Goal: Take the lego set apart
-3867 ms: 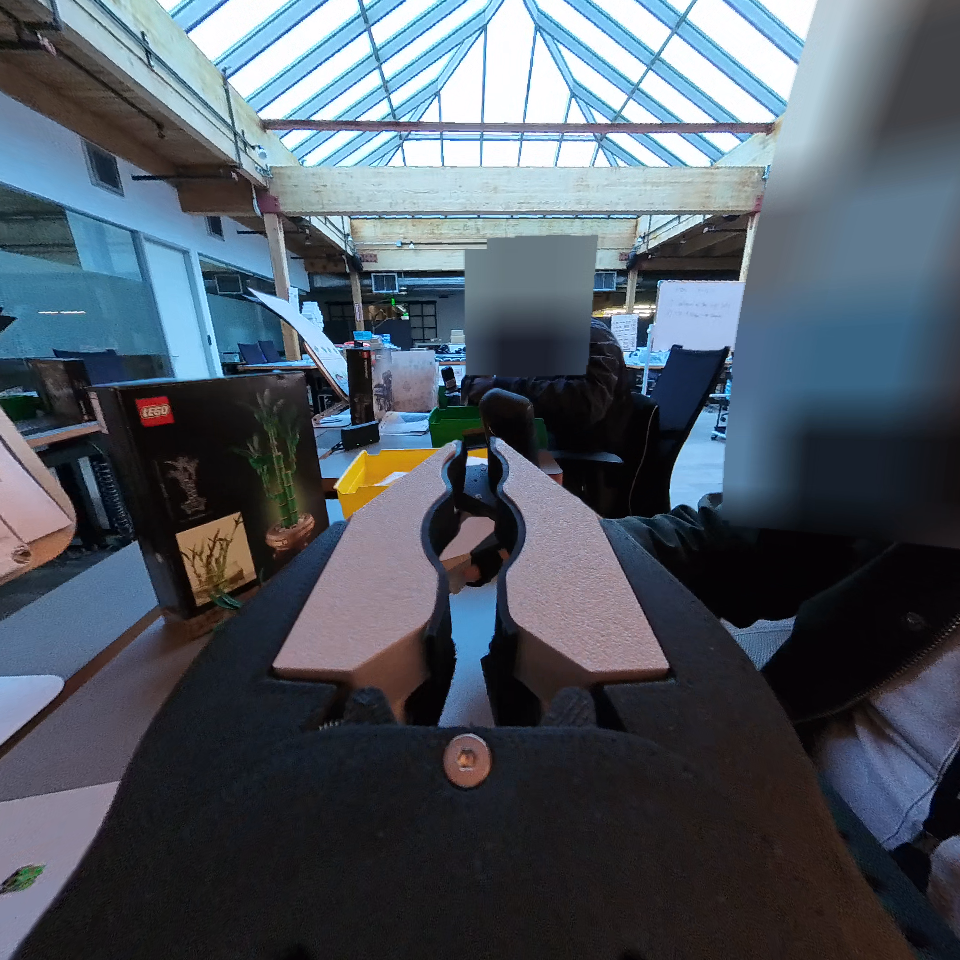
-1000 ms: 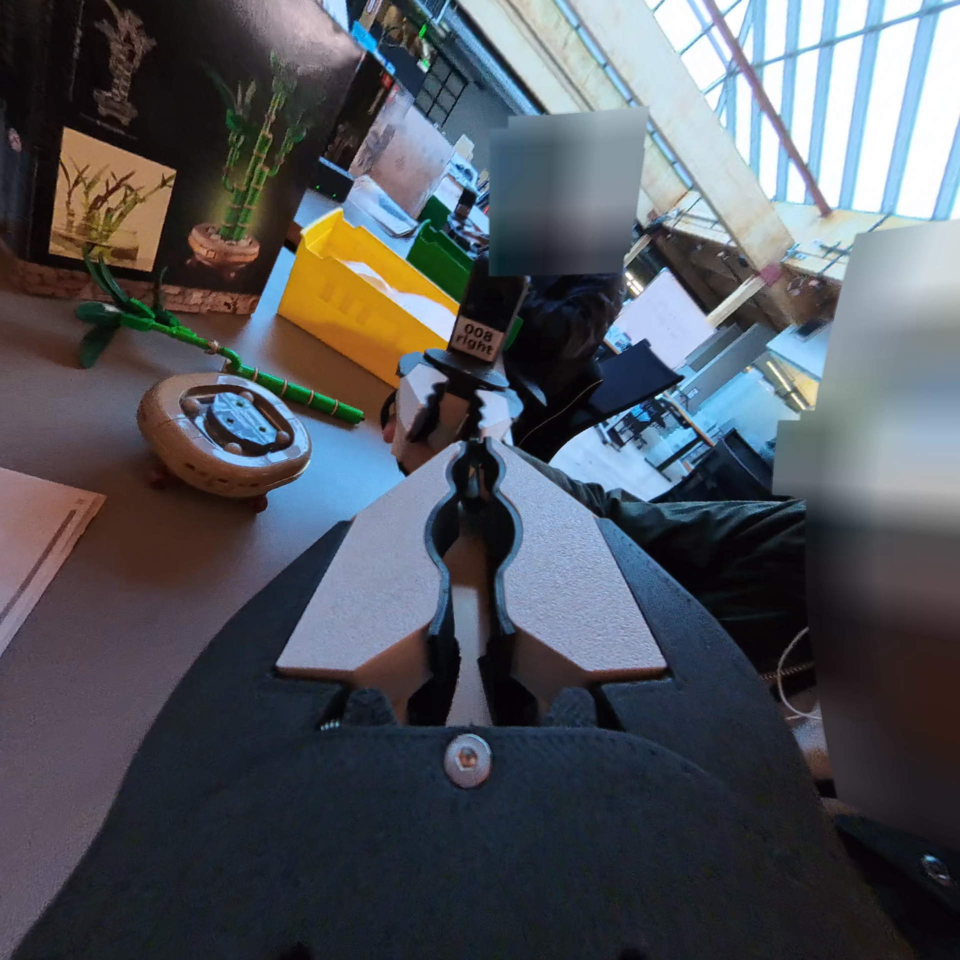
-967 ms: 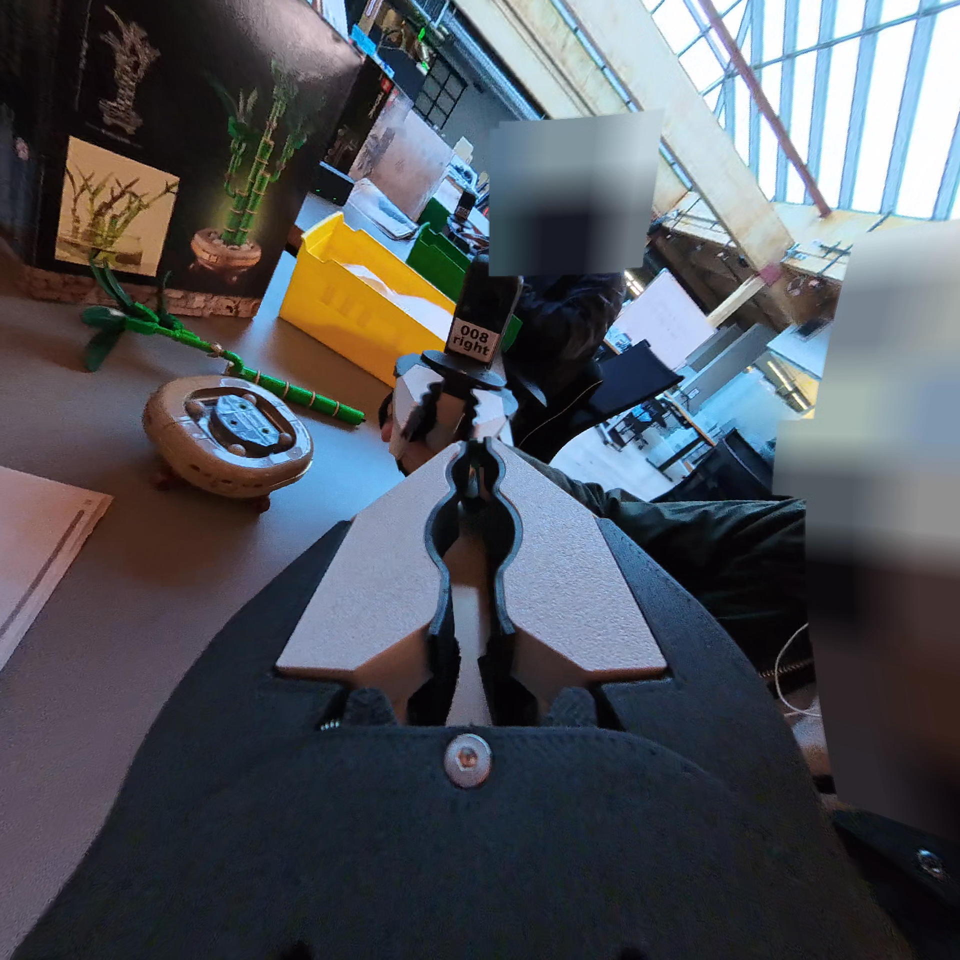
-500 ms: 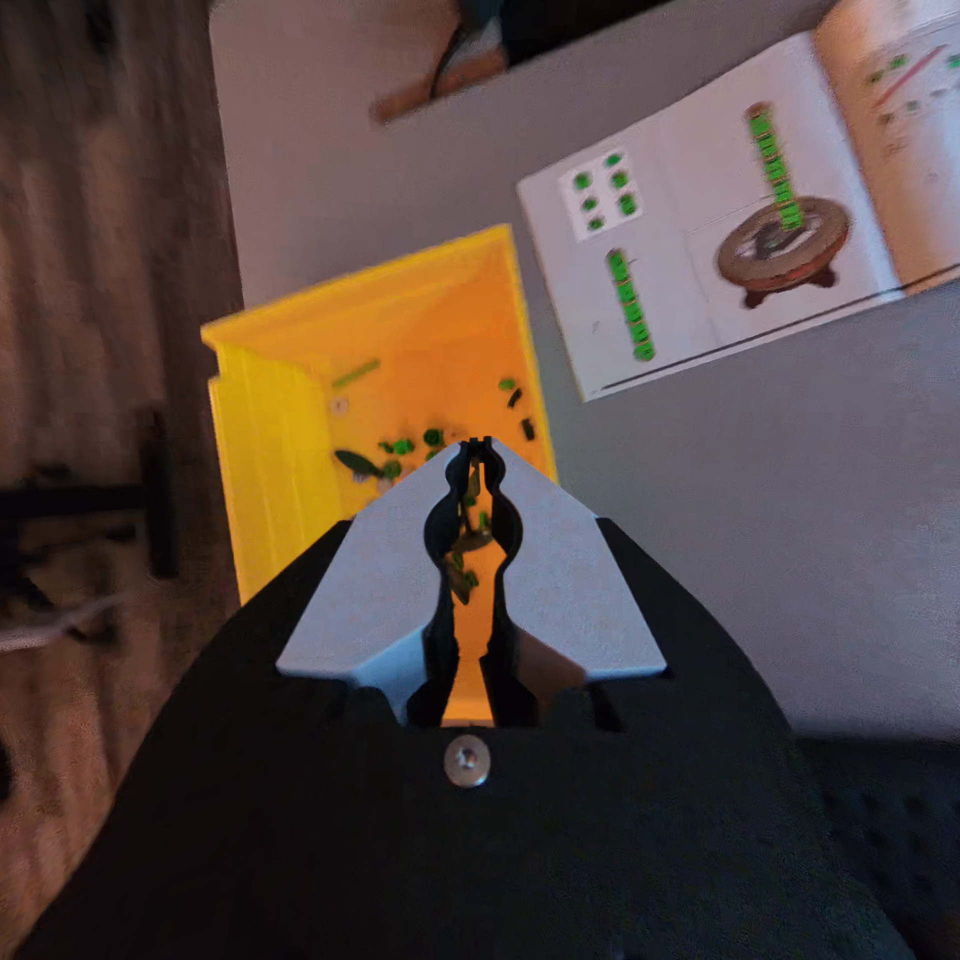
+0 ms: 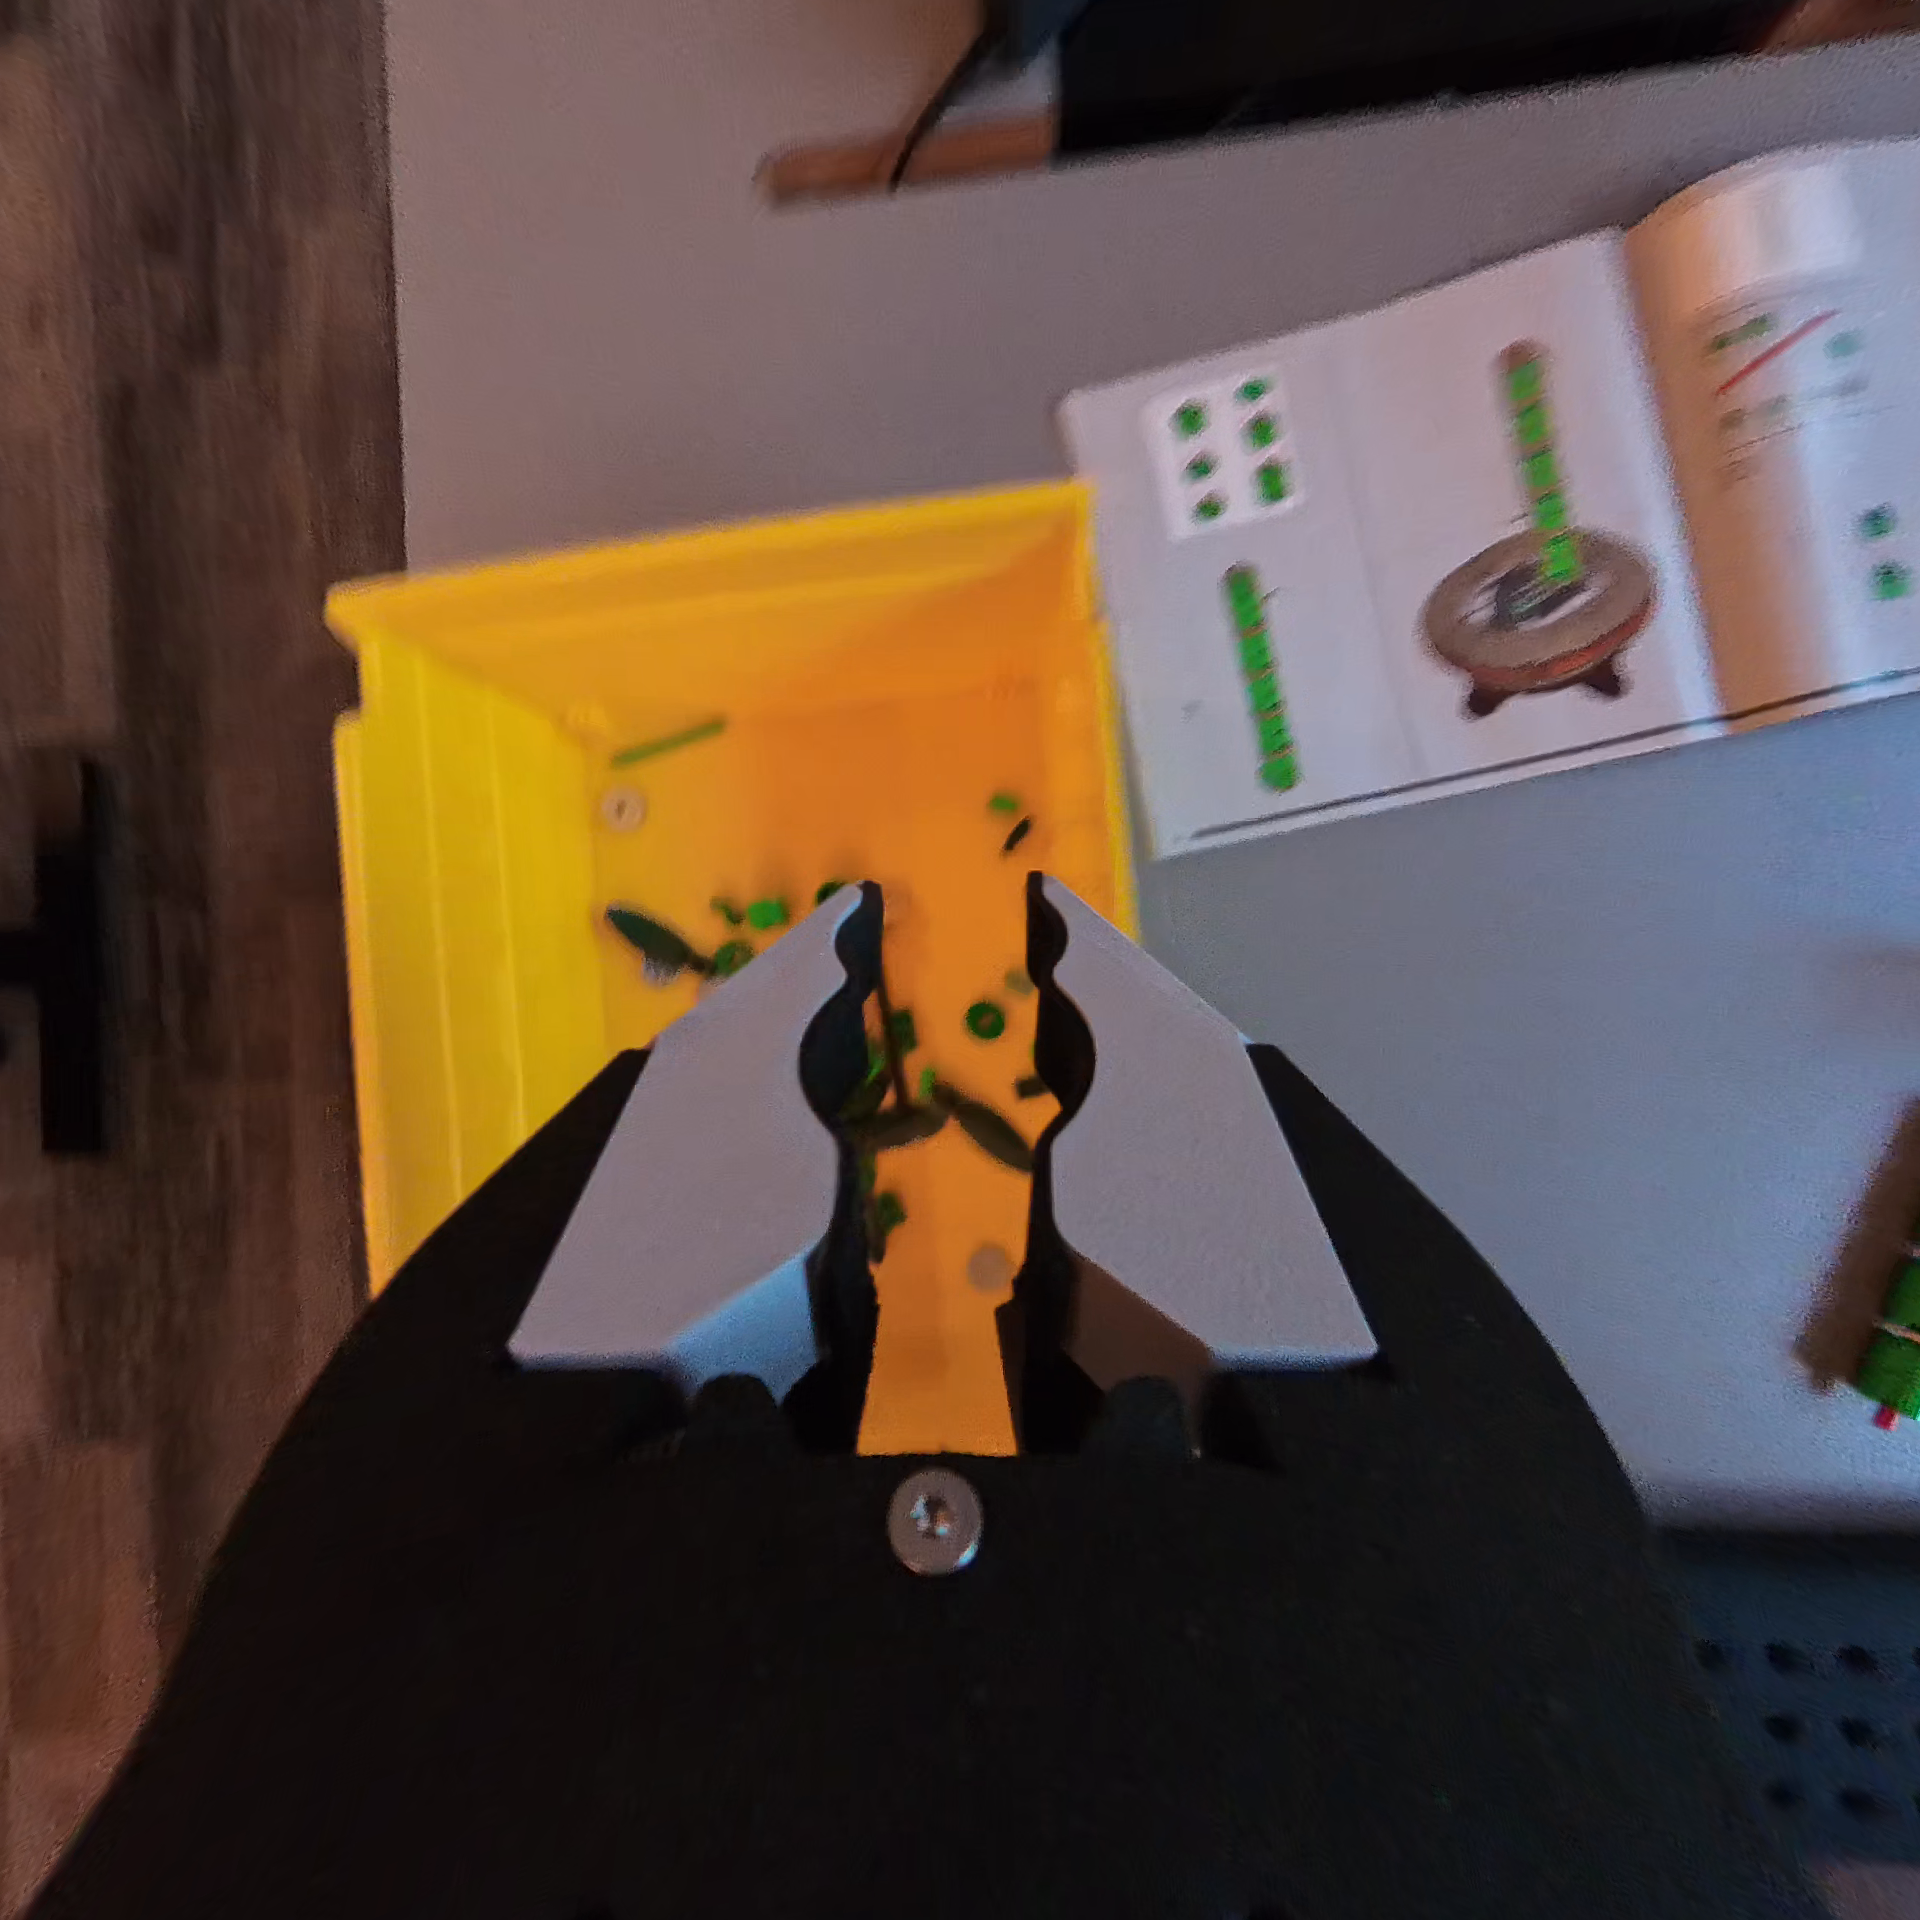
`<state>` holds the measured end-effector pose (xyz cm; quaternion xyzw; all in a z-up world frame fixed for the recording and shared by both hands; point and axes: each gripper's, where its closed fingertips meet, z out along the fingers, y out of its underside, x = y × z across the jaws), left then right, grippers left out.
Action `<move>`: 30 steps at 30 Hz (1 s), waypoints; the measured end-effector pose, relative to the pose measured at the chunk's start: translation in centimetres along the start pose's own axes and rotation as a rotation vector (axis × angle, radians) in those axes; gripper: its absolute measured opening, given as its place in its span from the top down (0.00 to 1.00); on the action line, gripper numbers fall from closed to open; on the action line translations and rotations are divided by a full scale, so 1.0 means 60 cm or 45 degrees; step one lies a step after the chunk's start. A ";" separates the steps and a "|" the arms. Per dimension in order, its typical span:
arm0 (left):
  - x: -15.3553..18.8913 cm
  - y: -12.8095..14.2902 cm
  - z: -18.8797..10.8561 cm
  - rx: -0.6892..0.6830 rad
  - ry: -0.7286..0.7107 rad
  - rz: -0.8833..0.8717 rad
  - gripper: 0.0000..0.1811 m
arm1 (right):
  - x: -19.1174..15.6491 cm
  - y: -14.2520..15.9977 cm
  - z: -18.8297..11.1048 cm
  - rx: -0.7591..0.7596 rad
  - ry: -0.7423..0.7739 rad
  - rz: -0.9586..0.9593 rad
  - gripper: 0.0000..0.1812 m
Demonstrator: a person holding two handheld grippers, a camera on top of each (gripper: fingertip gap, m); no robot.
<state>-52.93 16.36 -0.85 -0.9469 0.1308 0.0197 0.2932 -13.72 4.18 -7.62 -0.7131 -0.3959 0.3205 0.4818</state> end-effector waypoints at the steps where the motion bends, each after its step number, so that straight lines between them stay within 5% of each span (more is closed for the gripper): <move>1: 0.027 -0.021 -0.005 0.058 0.020 0.054 0.86 | -0.002 0.004 0.002 -0.021 -0.006 -0.006 0.85; 6: 0.218 -0.084 -0.009 0.238 0.203 0.423 0.91 | -0.029 0.033 0.020 -0.146 -0.117 0.017 0.85; 14: 0.453 -0.010 0.040 0.069 0.507 0.862 0.92 | -0.050 0.083 0.055 -0.351 -0.147 0.025 0.83; 26: 0.510 0.081 0.046 -0.321 0.891 0.799 0.88 | -0.037 0.095 0.090 -0.411 -0.014 -0.080 0.83; 30: 0.518 0.104 0.041 -0.423 0.964 0.803 0.88 | -0.035 0.101 0.092 -0.442 -0.002 -0.098 0.94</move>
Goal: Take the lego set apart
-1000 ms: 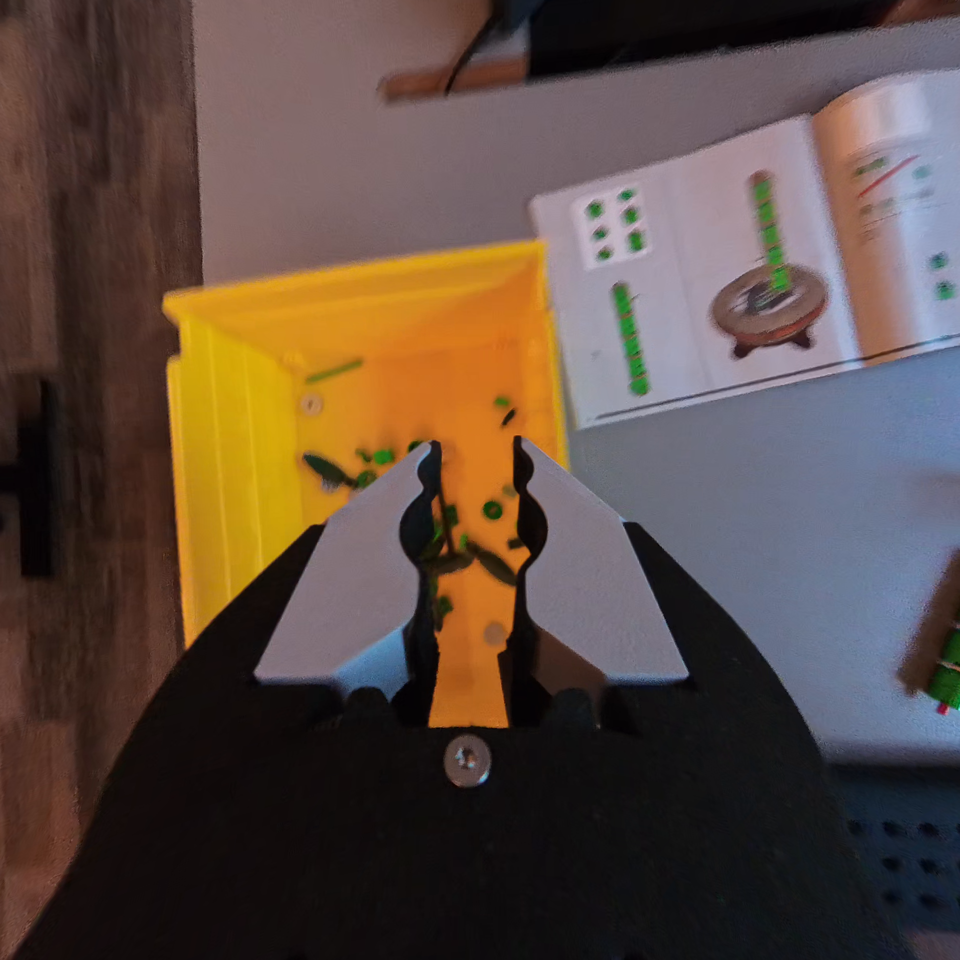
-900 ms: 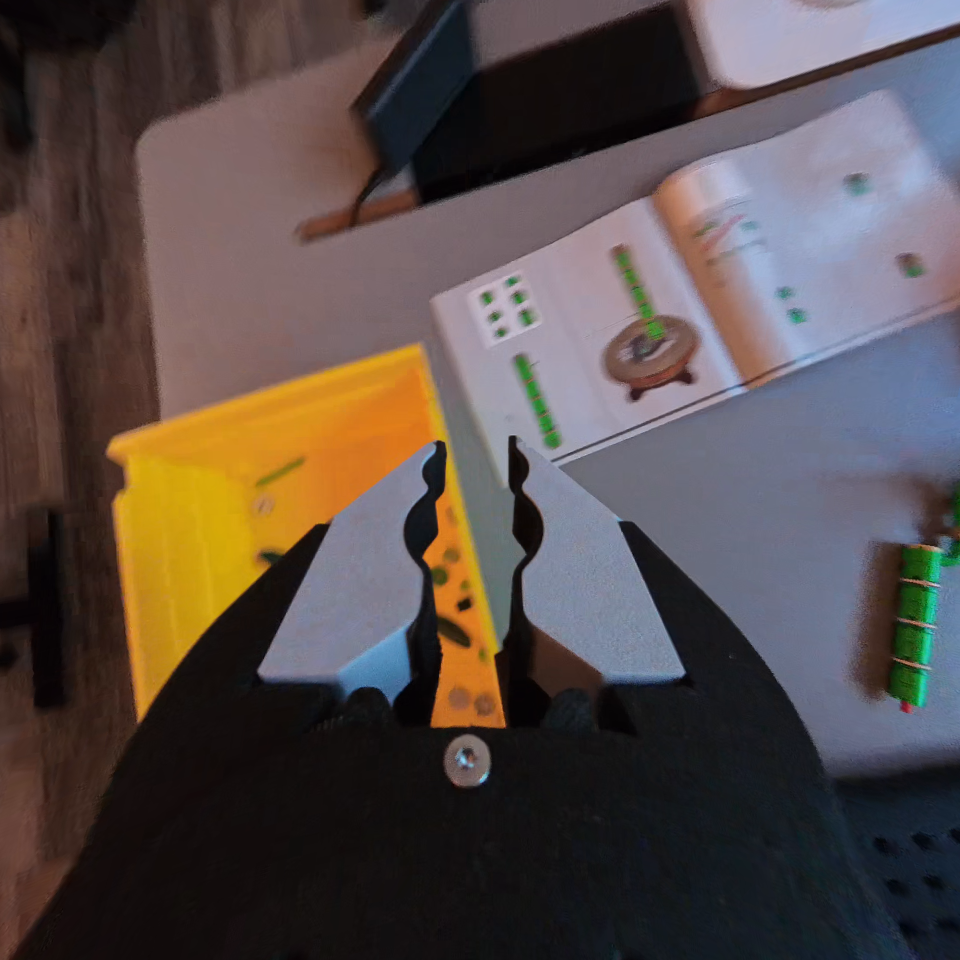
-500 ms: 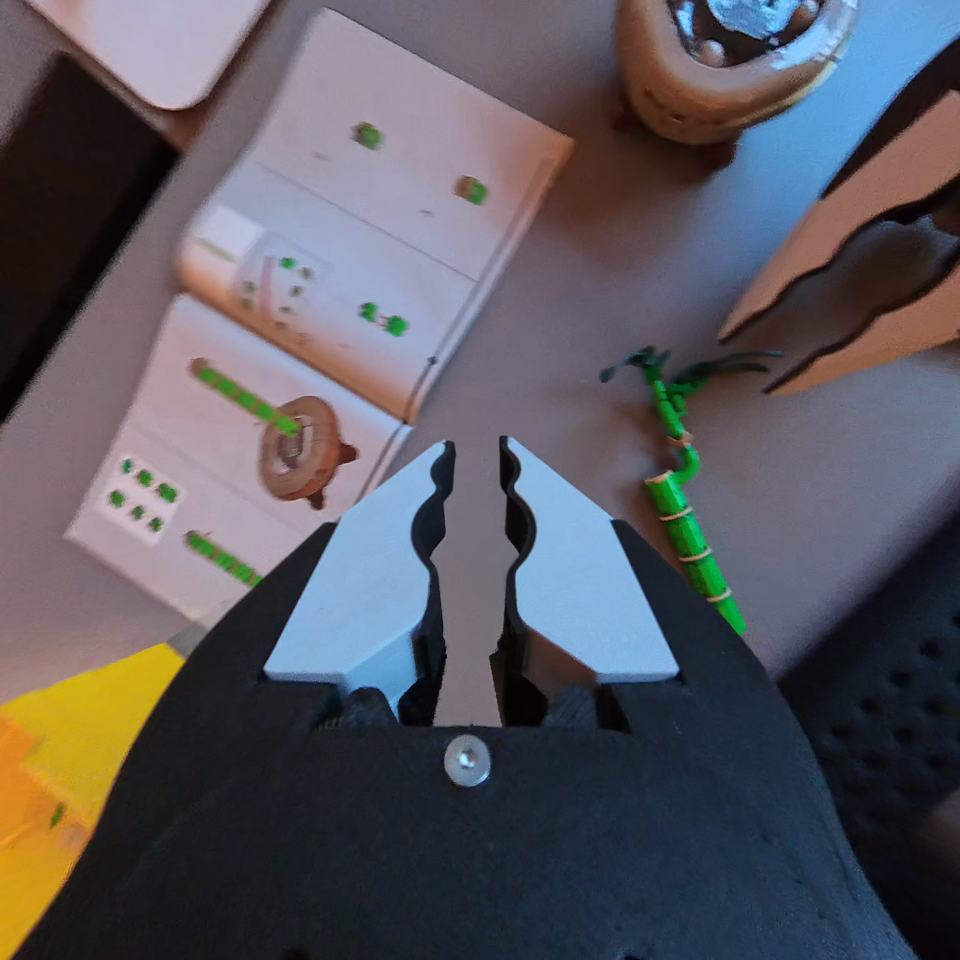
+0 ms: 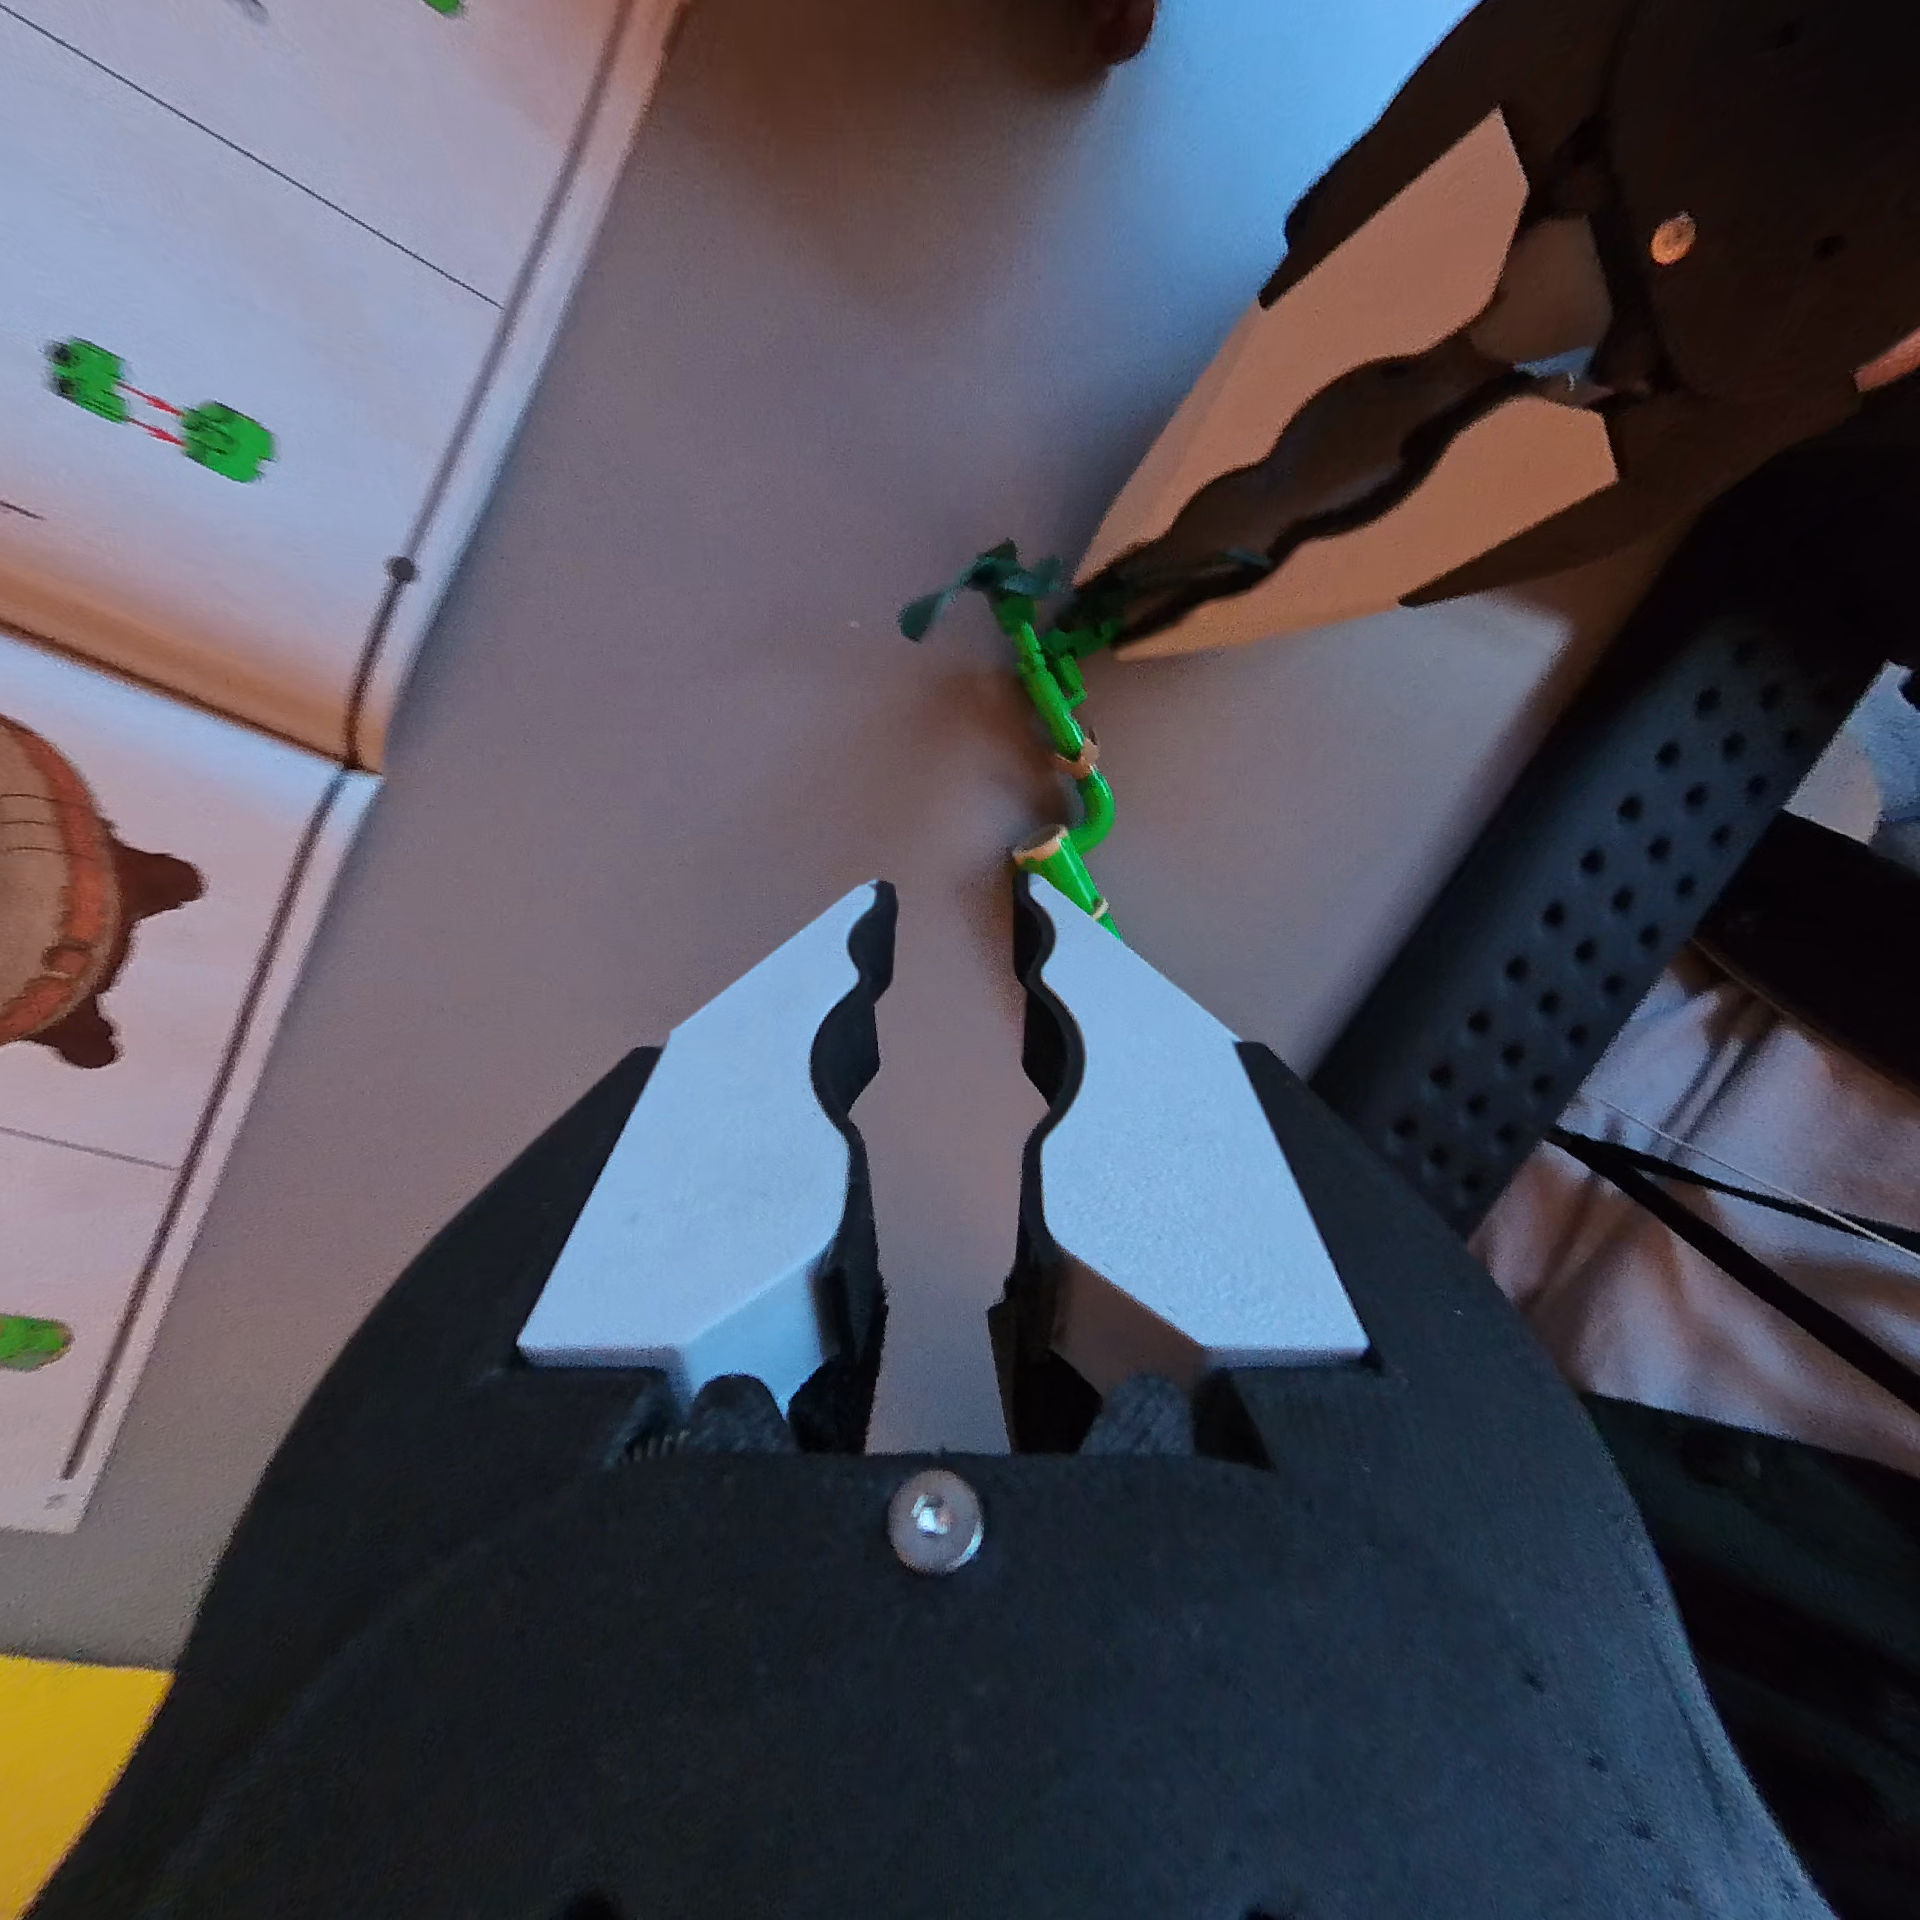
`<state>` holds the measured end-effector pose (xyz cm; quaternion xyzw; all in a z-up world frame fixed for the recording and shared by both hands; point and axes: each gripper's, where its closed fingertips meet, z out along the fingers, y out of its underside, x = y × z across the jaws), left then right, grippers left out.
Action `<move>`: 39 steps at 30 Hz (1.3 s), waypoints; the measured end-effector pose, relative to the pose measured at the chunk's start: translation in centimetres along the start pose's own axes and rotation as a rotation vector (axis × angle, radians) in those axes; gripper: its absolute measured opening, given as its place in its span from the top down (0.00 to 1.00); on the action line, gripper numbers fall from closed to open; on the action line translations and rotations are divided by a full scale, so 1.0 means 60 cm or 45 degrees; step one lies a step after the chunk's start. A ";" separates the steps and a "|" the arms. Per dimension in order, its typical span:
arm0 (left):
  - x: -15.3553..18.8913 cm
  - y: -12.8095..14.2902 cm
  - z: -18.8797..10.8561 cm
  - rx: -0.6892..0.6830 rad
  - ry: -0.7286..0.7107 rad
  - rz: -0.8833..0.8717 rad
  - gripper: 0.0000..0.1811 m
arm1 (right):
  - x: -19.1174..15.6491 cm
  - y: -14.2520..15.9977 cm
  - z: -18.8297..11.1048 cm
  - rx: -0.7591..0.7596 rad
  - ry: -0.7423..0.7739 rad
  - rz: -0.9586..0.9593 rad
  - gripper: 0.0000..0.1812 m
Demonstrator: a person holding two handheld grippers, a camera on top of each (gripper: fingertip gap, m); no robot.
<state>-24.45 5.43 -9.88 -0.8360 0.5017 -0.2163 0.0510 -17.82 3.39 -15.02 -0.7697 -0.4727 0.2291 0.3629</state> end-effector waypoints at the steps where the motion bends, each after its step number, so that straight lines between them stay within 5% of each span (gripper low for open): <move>1: 0.005 0.004 0.003 -0.021 0.026 -0.001 0.88 | 0.002 0.000 -0.001 -0.004 0.011 -0.005 0.94; 14: 0.021 0.021 0.063 -0.176 0.103 -0.122 0.70 | 0.033 0.013 -0.014 -0.038 0.092 0.157 0.94; 21: 0.017 0.024 0.100 -0.247 -0.033 -0.018 0.74 | 0.035 0.013 -0.017 -0.034 0.099 0.178 0.93; 27: 0.023 0.014 0.112 -0.229 -0.047 0.049 0.87 | 0.021 0.001 -0.024 -0.003 0.050 0.154 0.90; 34: 0.022 0.022 0.108 -0.258 -0.037 0.139 0.91 | 0.007 -0.033 -0.044 0.125 0.057 -0.053 0.87; 39: 0.025 0.024 0.108 -0.260 0.008 0.260 0.91 | -0.043 -0.058 -0.053 0.198 0.074 -0.522 0.85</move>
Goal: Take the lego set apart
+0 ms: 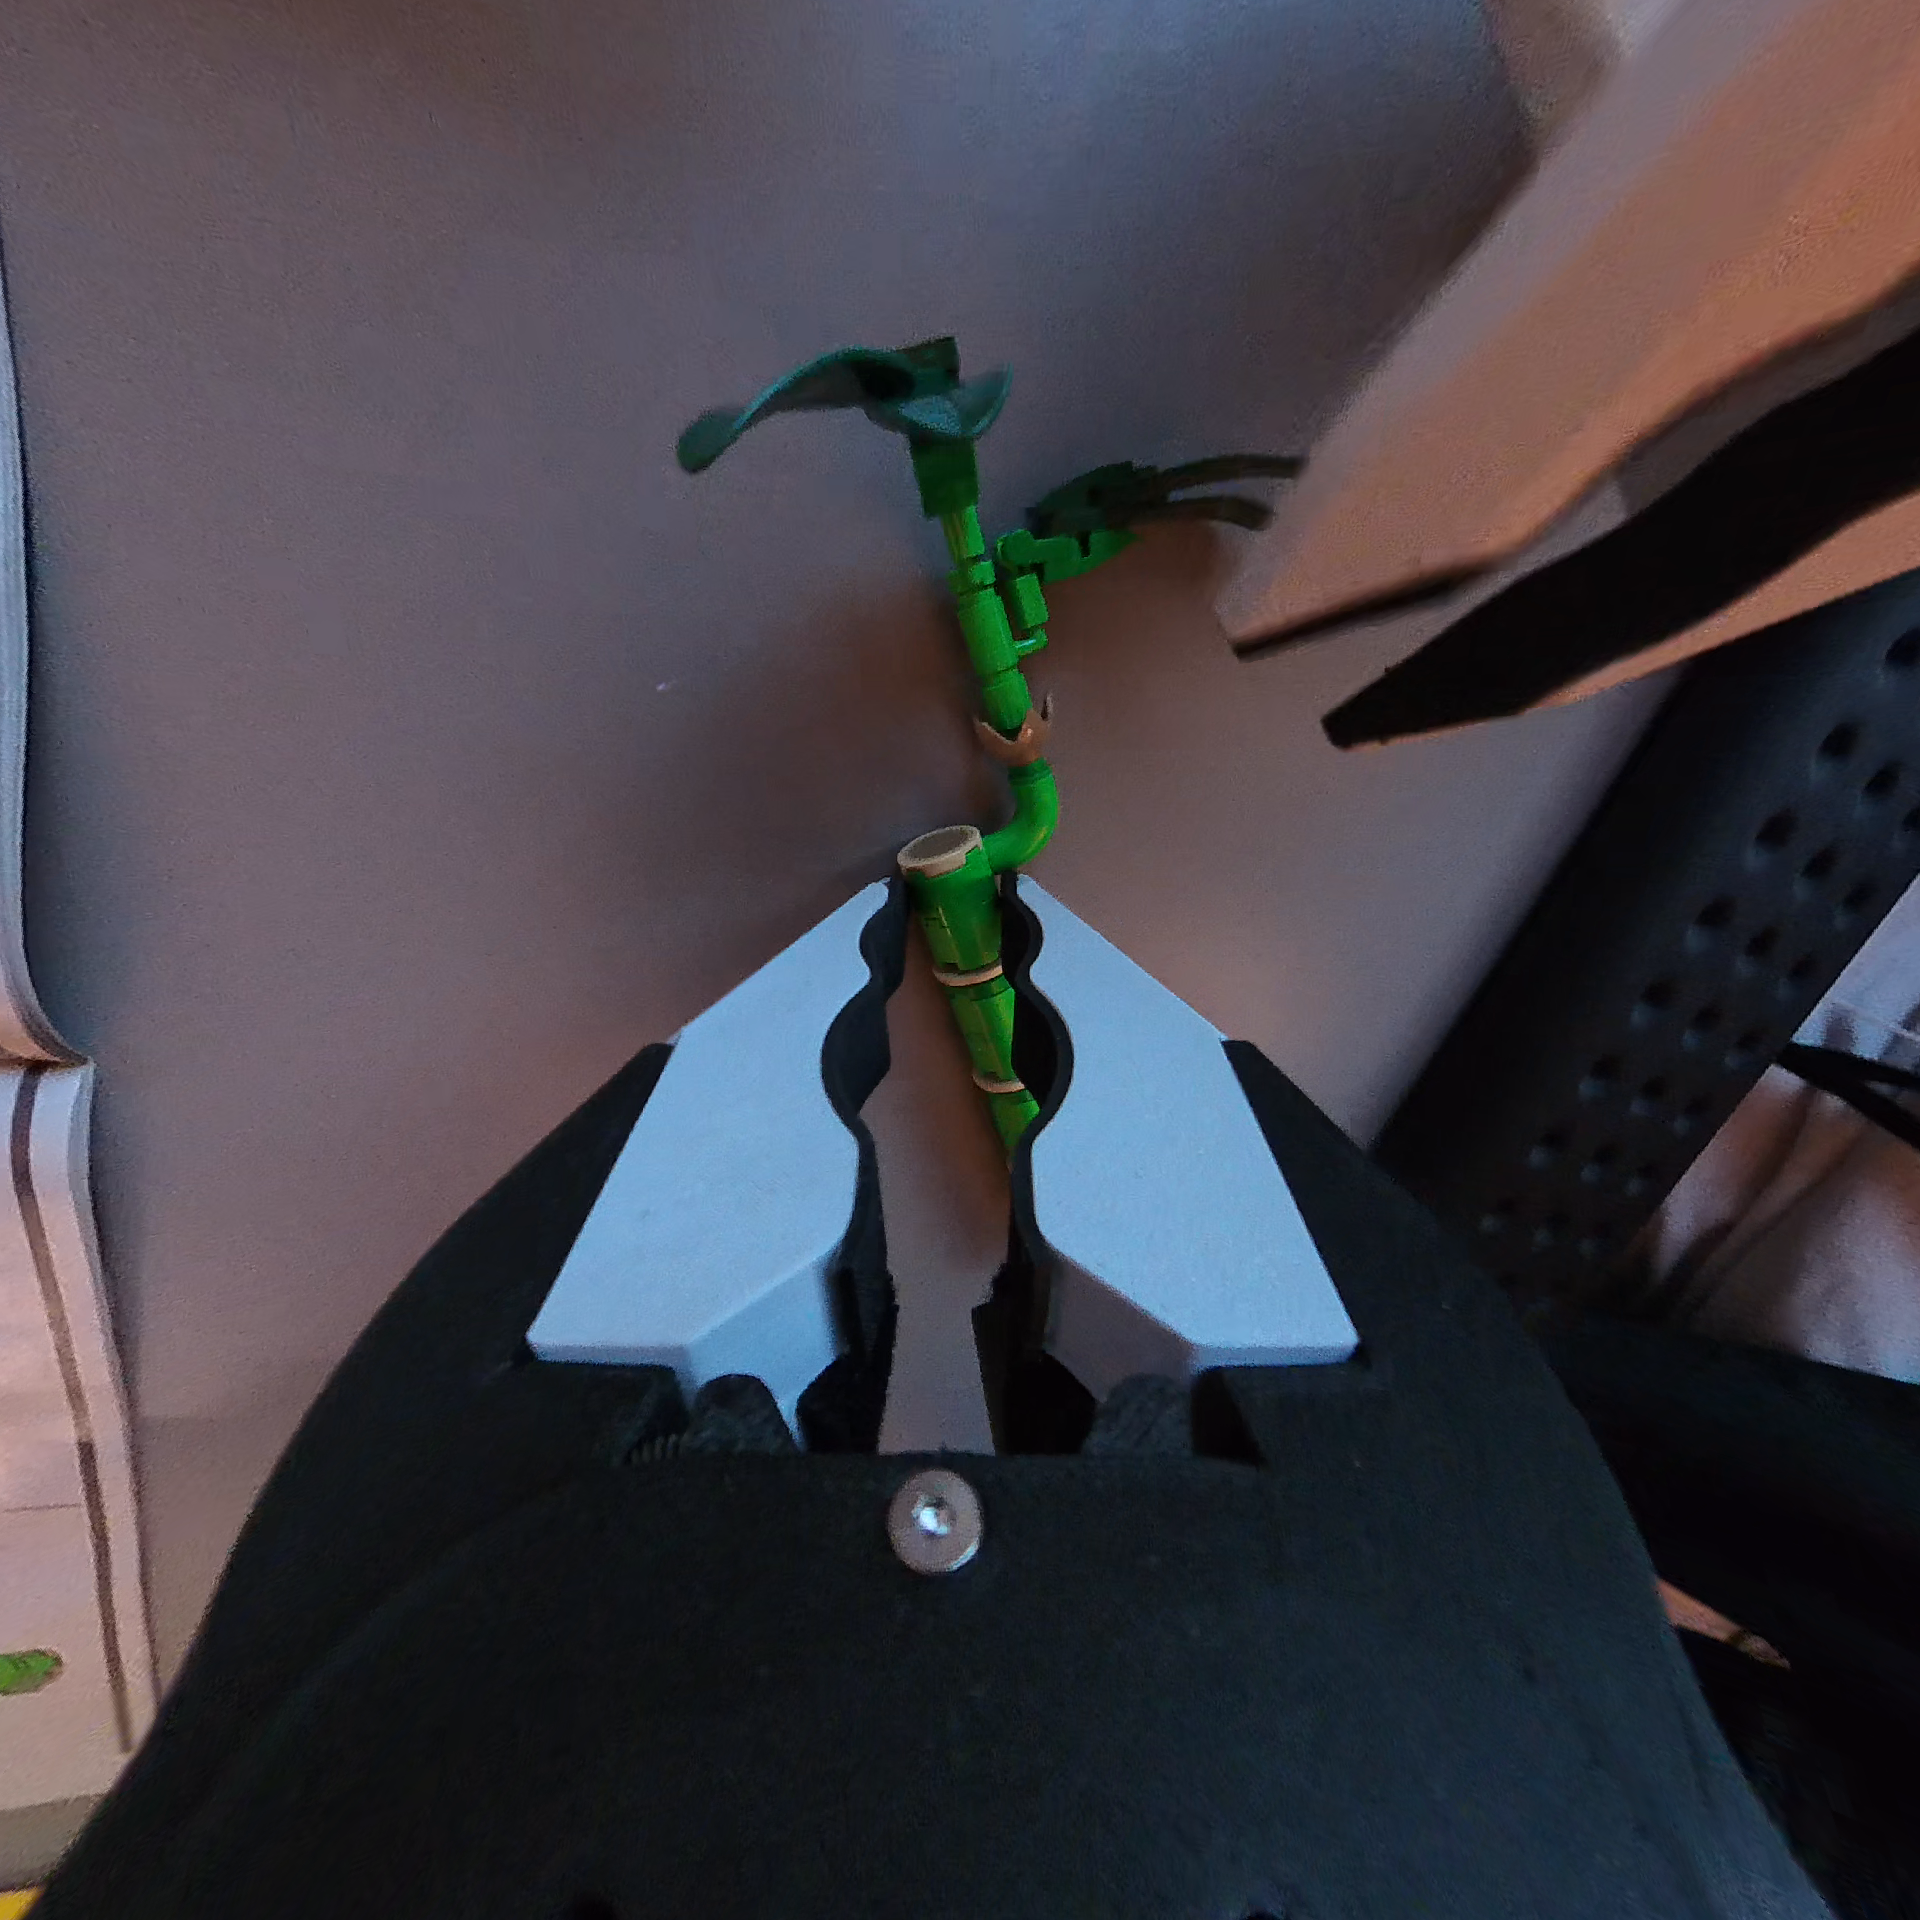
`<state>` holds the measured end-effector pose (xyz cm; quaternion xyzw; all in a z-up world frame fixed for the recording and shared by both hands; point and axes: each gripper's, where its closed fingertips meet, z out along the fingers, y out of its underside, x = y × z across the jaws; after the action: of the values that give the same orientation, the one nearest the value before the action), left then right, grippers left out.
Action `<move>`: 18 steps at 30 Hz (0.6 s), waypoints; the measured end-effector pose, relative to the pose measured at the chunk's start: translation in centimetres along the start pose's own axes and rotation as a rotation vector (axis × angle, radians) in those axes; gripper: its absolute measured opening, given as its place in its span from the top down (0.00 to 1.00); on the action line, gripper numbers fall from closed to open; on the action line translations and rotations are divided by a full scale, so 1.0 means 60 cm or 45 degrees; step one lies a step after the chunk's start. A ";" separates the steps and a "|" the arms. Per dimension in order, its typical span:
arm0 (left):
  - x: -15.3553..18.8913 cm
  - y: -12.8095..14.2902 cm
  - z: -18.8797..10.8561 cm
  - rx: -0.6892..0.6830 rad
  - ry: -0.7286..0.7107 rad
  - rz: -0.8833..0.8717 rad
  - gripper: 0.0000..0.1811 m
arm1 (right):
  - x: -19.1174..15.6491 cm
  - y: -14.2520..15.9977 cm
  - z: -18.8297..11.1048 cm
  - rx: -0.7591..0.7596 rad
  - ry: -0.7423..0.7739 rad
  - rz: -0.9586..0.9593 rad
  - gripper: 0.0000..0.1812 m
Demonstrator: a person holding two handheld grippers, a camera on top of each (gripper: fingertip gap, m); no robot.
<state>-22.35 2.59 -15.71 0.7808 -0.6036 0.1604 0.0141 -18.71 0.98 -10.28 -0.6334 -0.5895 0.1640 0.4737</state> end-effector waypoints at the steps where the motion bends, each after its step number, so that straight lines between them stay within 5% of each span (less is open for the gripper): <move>1: 0.000 0.000 0.000 -0.001 0.001 0.017 0.91 | -0.010 0.000 0.003 -0.027 0.009 -0.109 0.87; 8: 0.008 0.005 0.001 -0.019 0.039 0.032 0.91 | 0.013 0.006 0.006 -0.178 0.248 -0.403 0.91; 13: 0.010 -0.009 -0.022 0.083 0.093 -0.028 0.85 | 0.070 0.001 -0.029 -0.052 0.378 -0.109 0.93; 18: 0.006 -0.033 -0.037 0.198 0.103 -0.069 0.85 | 0.081 0.035 -0.017 -0.007 0.231 0.382 0.89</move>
<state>-20.92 3.29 -13.16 0.7885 -0.5670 0.2375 -0.0179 -15.46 5.23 -9.74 -0.7278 -0.4436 0.1733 0.4934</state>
